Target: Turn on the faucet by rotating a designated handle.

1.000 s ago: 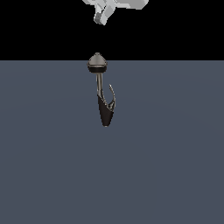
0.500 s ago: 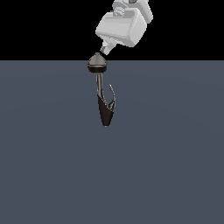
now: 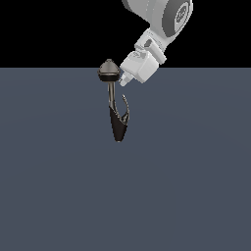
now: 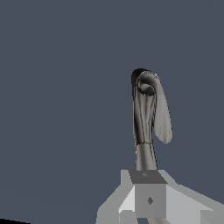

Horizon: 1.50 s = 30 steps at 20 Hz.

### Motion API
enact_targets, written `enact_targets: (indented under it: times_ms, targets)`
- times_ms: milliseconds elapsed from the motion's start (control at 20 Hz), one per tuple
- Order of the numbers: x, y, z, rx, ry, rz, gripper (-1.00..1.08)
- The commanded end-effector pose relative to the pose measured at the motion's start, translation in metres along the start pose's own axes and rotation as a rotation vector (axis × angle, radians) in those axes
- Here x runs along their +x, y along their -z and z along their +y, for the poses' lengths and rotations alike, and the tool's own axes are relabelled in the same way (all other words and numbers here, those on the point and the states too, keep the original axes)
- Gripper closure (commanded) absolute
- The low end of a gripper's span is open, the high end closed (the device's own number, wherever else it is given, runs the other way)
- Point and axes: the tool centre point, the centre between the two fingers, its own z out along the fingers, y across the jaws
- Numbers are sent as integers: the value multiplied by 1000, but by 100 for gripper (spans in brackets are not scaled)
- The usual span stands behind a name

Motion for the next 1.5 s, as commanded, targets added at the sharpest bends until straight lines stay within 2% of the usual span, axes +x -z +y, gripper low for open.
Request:
enact_targets:
  times_ms: [0, 300, 550, 850, 1450]
  targets:
    - [15, -10, -6, 16, -60, -22, 108]
    - [41, -28, -12, 39, -157, -56, 108]
    - [50, -34, -14, 47, -194, -69, 108]
    - [51, -35, -14, 47, -197, -70, 108]
    - [35, -36, 13, 47, -197, -70, 108]
